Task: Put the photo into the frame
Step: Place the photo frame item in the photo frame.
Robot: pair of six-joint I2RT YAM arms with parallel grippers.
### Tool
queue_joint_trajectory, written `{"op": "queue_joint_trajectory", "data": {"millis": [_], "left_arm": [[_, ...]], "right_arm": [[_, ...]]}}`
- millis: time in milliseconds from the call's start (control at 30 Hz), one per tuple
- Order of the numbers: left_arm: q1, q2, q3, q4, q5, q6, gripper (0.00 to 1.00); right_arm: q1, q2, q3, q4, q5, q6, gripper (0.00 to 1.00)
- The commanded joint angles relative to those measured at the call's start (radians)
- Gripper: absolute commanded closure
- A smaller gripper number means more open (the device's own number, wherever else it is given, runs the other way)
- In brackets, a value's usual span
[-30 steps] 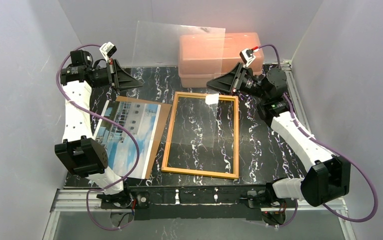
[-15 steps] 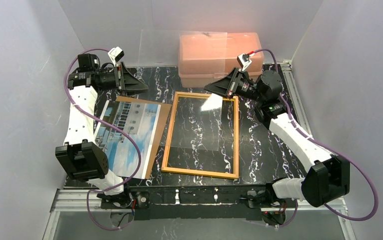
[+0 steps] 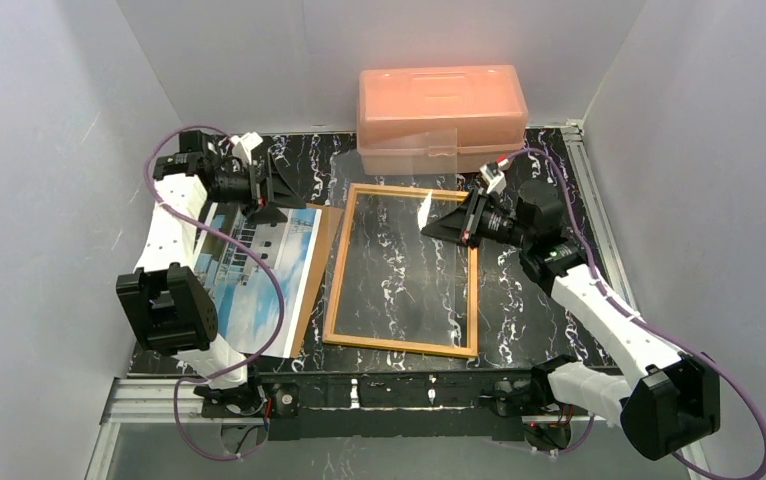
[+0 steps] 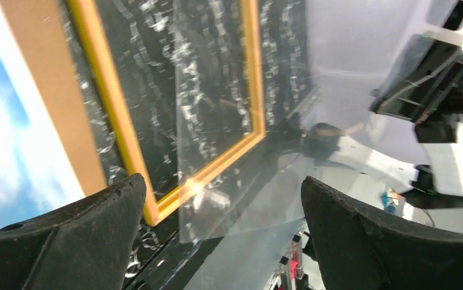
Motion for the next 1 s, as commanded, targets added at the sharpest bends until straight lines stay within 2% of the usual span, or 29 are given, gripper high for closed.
{"op": "queue_joint_trajectory", "data": {"millis": [0,167,400,567,800,967], "left_arm": [[-0.023,0.017,-0.059,-0.064,-0.177,0.134,0.02],[-0.060,0.009,-0.089,-0.055,-0.274,0.165,0.05],[-0.184,0.005,-0.157,-0.027,-0.412,0.183,0.11],[-0.216,0.009,-0.194,0.006,-0.432,0.159,0.19],[-0.234,0.023,-0.230,0.021,-0.441,0.162,0.28],[-0.265,0.035,-0.263,0.046,-0.449,0.151,0.39]], "right_arm": [[-0.008,-0.030,-0.066,0.029,0.017,0.016,0.99],[-0.007,-0.020,-0.074,0.046,0.015,0.027,0.99],[-0.008,0.009,-0.086,0.043,0.019,0.001,0.99],[-0.014,0.060,-0.076,0.024,0.024,-0.059,0.99],[-0.045,0.103,-0.085,0.092,0.010,-0.077,0.99],[-0.064,0.143,-0.073,0.107,0.000,-0.089,0.99]]}}
